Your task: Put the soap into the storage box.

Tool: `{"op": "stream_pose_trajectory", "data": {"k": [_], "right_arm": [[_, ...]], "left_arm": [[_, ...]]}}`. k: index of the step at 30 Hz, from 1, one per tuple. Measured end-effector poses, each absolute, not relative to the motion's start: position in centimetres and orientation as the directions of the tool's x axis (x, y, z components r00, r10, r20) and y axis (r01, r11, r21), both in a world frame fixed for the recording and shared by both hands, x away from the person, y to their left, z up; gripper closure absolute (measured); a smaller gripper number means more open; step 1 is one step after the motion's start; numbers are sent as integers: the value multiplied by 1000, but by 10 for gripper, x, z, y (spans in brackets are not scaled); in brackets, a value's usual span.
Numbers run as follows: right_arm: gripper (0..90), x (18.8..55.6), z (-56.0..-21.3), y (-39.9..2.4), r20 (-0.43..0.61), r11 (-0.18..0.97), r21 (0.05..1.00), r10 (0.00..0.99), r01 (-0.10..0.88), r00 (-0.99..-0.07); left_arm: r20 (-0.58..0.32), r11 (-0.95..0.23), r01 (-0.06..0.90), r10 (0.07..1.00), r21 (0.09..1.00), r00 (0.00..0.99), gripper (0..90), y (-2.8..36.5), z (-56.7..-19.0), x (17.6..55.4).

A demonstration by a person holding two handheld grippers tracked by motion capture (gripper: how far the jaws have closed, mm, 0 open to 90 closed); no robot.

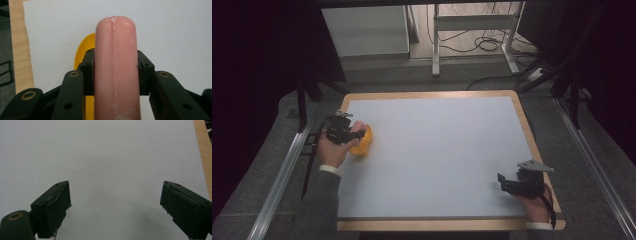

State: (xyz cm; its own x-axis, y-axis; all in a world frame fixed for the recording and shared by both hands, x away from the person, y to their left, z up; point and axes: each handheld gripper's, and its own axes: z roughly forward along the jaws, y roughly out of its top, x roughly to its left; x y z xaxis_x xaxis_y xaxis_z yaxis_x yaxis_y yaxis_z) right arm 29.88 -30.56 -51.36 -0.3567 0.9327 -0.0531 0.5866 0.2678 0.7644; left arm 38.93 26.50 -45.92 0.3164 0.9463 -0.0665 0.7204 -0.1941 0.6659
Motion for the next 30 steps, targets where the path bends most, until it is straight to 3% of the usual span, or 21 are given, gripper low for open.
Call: {"op": "stream_pose_trajectory", "data": {"k": [30], "right_arm": [[91,299,-515,-303,-58,276,759,931,590,-361]], "left_arm": [[-83,-194,778,950,597,300,600,263,-490,403]]}}
